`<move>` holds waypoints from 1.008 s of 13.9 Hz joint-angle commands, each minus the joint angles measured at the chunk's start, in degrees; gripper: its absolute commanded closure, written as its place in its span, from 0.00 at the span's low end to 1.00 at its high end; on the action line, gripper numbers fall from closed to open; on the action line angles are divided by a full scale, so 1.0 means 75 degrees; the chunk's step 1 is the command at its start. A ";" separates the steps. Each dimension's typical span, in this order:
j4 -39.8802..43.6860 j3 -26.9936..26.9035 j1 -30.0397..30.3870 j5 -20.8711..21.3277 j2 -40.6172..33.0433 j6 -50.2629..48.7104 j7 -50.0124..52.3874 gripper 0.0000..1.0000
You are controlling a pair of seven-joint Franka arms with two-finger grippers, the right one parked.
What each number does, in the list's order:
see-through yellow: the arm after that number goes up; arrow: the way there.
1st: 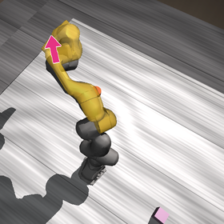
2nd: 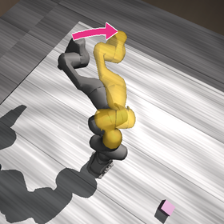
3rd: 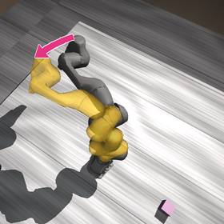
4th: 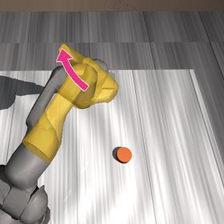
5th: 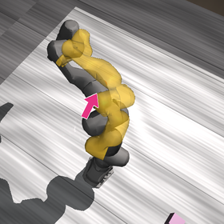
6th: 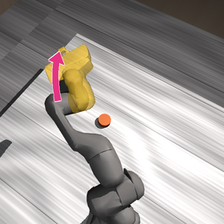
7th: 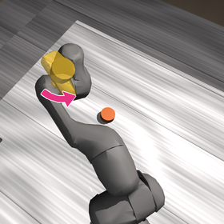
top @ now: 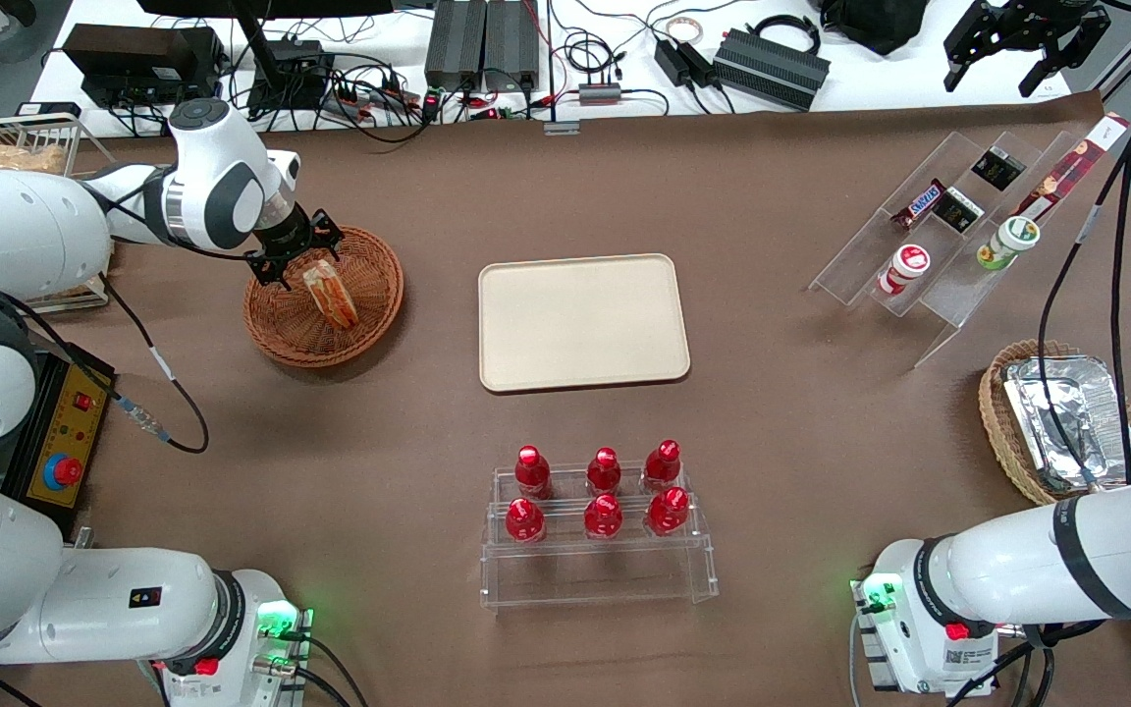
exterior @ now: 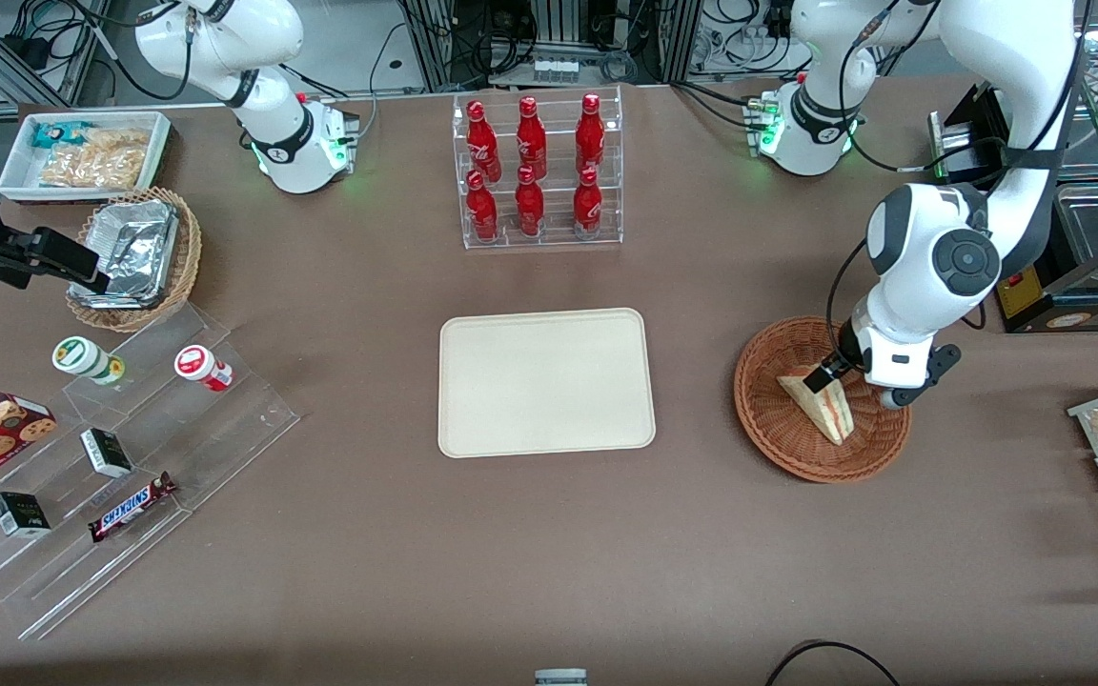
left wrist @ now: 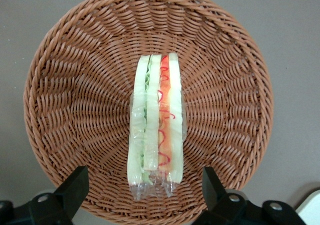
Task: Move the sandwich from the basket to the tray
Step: 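Lower the open left gripper around the wrapped sandwich and close it, then lift the sandwich and carry it over the cream tray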
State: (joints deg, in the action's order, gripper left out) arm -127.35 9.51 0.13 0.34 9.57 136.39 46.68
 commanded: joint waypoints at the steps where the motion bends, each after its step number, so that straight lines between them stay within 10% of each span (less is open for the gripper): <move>1: -0.0070 -0.0026 -0.0053 -0.0046 0.0200 0.0377 0.0140 0.00; 9: -0.0047 -0.0026 -0.0053 -0.0046 0.0844 0.1126 0.0105 0.02; 14: -0.0047 -0.0038 -0.0053 -0.0046 0.0881 0.1151 -0.0012 0.66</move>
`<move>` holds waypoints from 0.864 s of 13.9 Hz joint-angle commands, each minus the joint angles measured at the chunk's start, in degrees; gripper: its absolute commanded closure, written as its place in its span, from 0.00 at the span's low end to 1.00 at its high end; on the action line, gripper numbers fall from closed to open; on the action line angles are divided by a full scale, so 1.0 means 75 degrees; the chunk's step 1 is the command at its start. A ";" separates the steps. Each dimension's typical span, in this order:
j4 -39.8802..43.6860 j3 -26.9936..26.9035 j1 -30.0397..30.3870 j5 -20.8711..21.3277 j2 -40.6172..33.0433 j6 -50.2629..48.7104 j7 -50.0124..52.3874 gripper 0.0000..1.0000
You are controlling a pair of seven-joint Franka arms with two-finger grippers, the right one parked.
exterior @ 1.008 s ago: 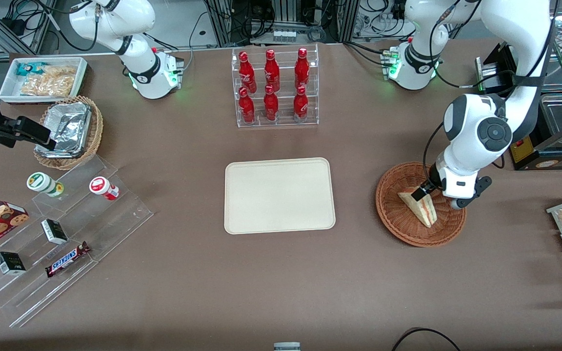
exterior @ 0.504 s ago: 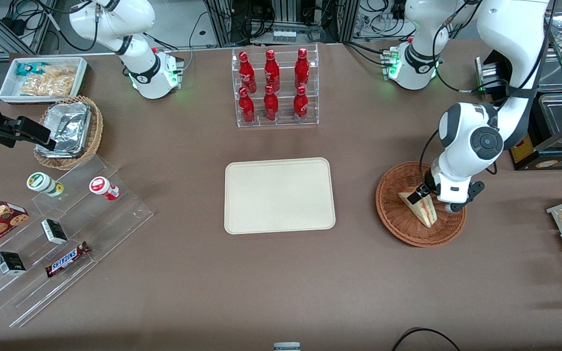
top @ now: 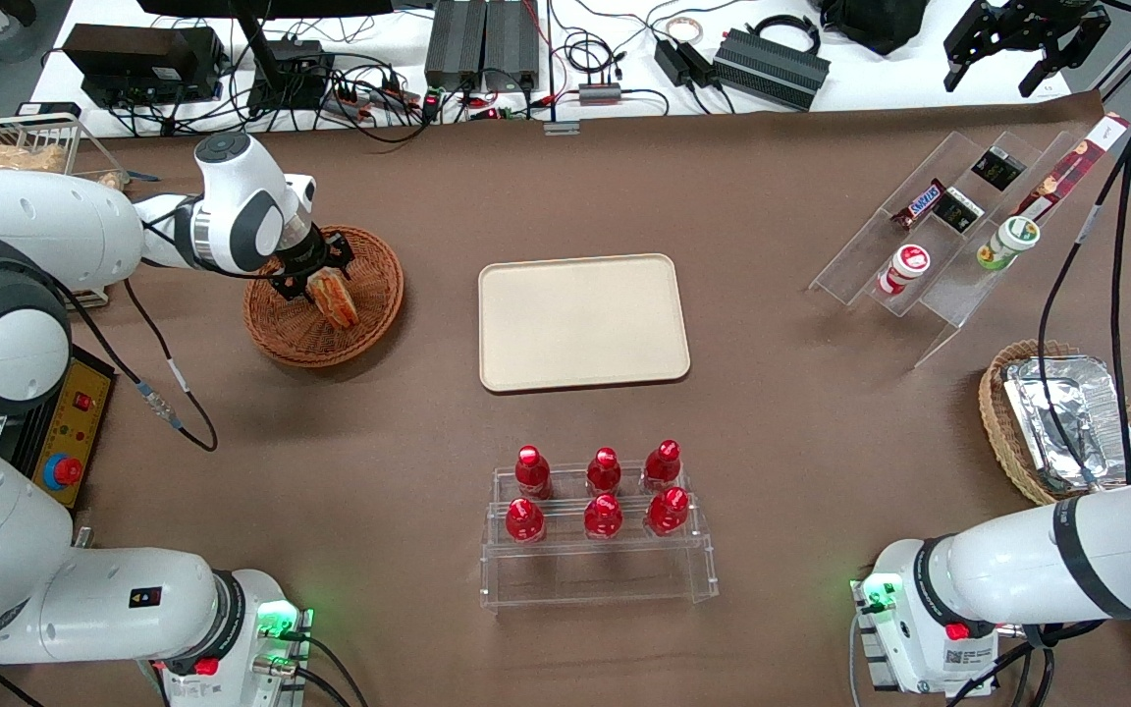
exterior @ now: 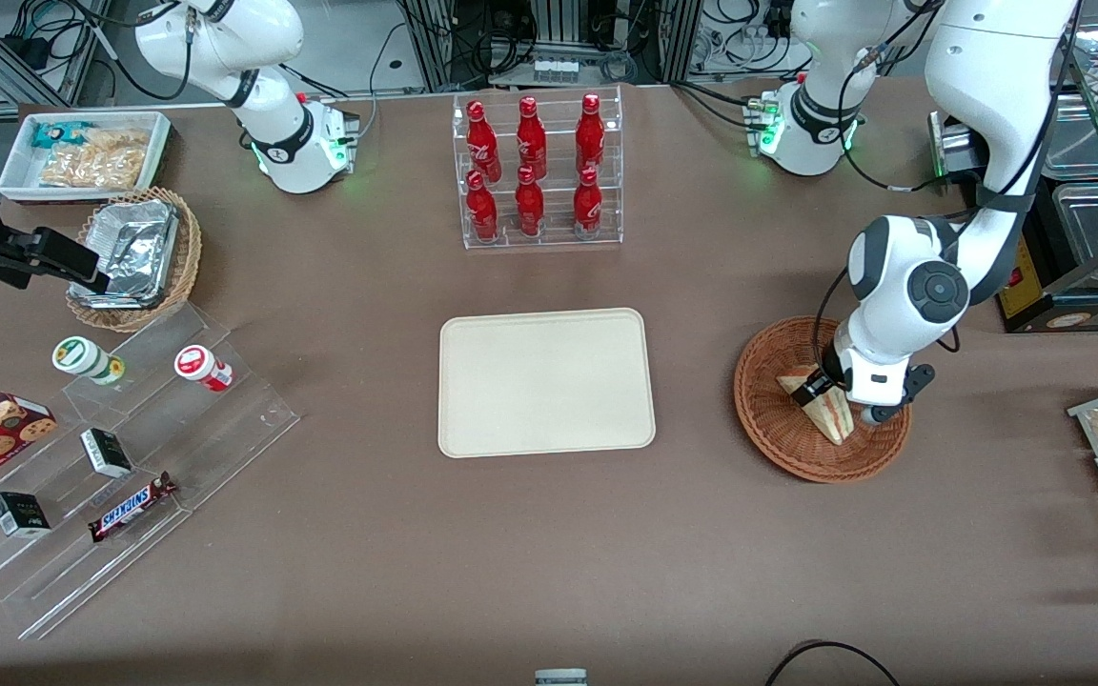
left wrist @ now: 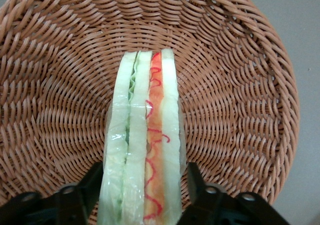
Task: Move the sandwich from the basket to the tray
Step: 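Lift the sandwich and carry it over the cream tray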
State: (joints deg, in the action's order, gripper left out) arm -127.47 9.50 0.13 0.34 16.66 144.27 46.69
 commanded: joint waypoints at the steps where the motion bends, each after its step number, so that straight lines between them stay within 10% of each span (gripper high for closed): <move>1: -0.0043 -0.0048 -0.0053 -0.0034 -0.0100 0.0053 -0.0038 0.69; 12: 0.2908 0.0105 -0.0777 -0.0104 -0.0874 -0.4658 -0.0425 0.72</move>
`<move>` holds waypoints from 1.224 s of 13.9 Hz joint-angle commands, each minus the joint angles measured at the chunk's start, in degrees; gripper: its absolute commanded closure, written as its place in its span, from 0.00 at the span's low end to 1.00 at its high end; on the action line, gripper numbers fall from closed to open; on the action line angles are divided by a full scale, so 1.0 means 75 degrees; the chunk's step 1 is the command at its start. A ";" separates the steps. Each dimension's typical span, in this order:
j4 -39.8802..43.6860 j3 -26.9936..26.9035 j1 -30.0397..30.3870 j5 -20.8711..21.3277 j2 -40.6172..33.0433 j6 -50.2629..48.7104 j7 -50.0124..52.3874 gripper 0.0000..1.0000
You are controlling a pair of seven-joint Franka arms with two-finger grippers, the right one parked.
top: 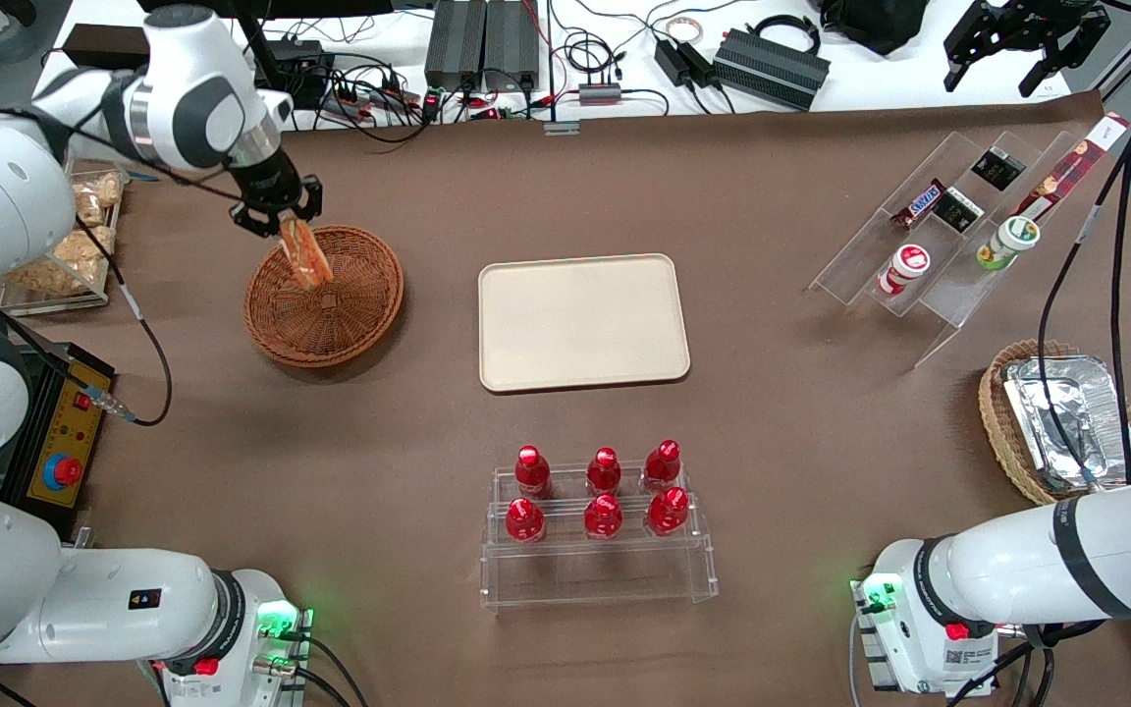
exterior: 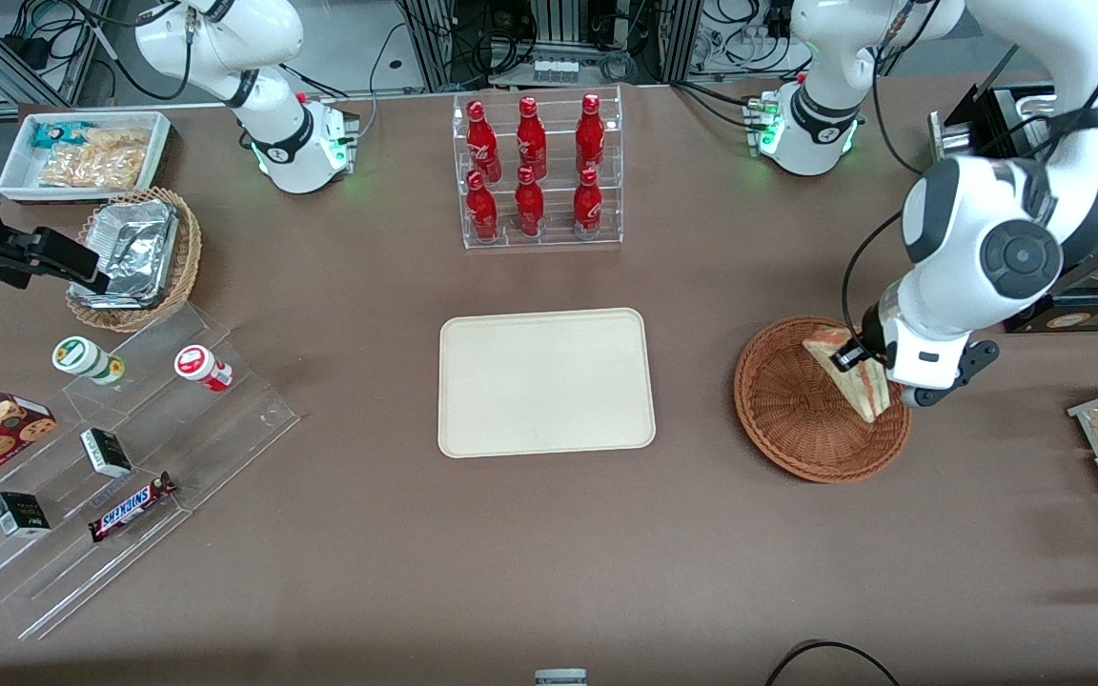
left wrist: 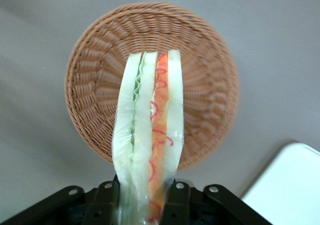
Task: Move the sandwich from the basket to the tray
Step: 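Lift the sandwich and carry it over the cream tray, then lower the sandwich onto the tray and open the left gripper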
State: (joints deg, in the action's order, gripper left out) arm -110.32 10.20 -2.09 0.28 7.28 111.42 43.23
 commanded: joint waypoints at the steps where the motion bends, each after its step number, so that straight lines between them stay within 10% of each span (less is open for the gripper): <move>1: 0.0797 0.0011 -0.0854 -0.0155 0.0551 -0.0267 0.0059 0.72; 17: 0.3048 -0.0001 -0.4560 0.0136 0.4068 0.1901 0.0950 0.64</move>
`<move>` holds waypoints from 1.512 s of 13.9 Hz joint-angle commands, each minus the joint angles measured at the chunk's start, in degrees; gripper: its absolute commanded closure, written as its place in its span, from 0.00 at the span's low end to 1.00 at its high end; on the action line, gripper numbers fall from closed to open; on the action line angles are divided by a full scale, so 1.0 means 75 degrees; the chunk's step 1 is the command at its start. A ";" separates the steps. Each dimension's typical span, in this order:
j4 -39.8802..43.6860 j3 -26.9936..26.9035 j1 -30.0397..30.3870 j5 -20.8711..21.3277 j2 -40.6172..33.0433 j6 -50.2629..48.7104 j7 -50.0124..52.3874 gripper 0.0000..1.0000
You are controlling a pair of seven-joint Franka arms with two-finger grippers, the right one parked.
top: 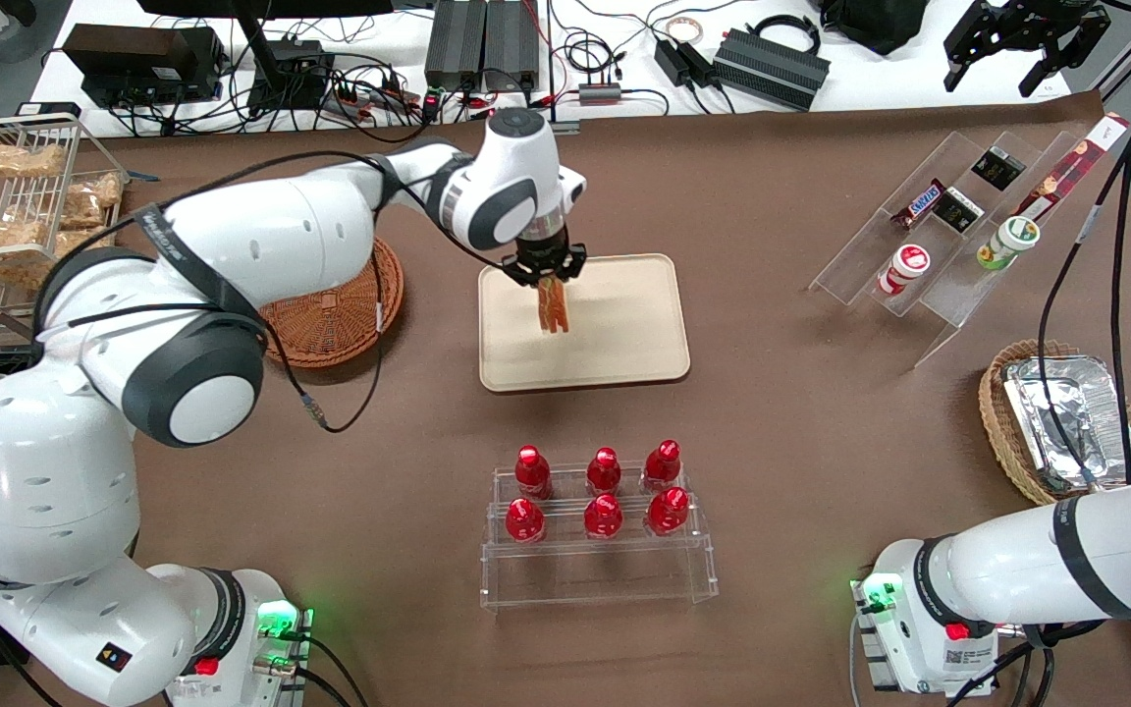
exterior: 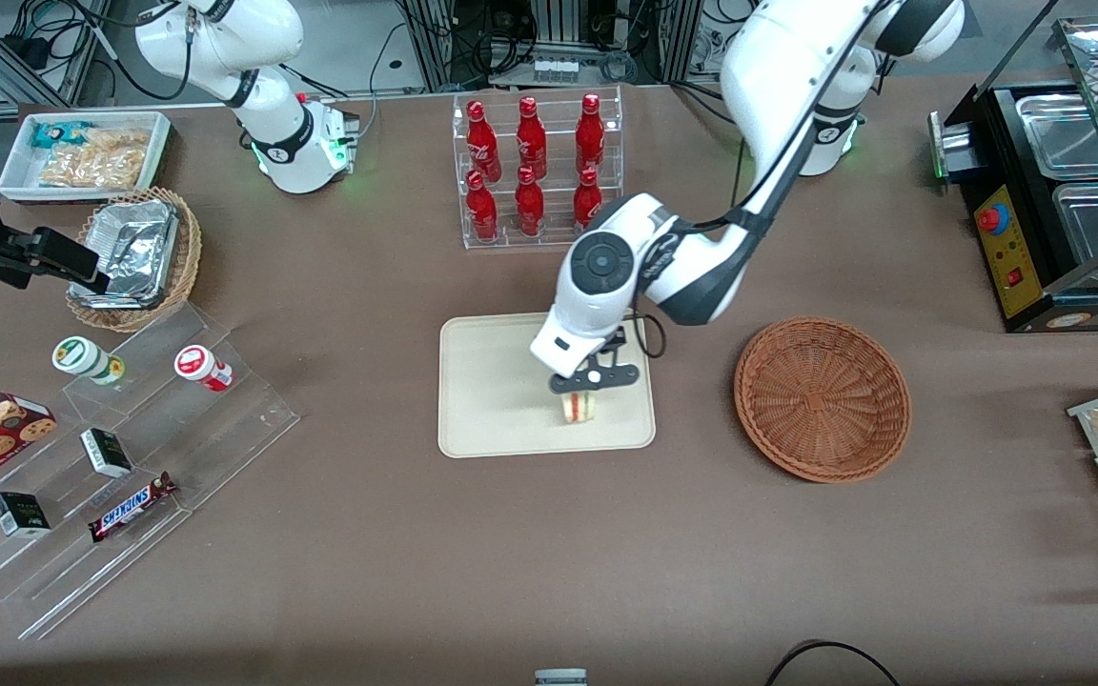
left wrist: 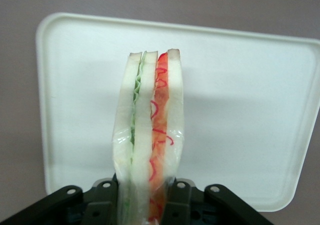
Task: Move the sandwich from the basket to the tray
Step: 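Lower the sandwich onto the tray and open the left gripper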
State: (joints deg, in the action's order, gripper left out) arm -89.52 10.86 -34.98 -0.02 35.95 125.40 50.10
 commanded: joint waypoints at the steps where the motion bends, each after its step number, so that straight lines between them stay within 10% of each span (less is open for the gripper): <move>1: 0.0276 -0.0089 -0.0187 0.0282 0.0350 0.0050 0.0081 0.64; 10: 0.0522 -0.0089 -0.0539 0.0330 0.1042 0.0694 0.0222 0.64; 11: 0.0523 -0.0147 -0.0701 0.0353 0.1031 0.0694 0.0222 0.48; 12: 0.0523 -0.0217 -0.0726 0.0365 0.1007 0.0694 0.0233 0.11; 13: 0.0511 -0.0241 -0.0727 0.0365 0.0938 0.0683 0.0257 0.01; 21: -0.0038 -0.1153 -0.0552 0.0237 -0.1625 -0.1916 0.0632 0.00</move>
State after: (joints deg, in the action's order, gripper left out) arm -85.67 5.19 -39.14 1.87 31.14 115.27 53.86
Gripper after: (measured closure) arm 0.000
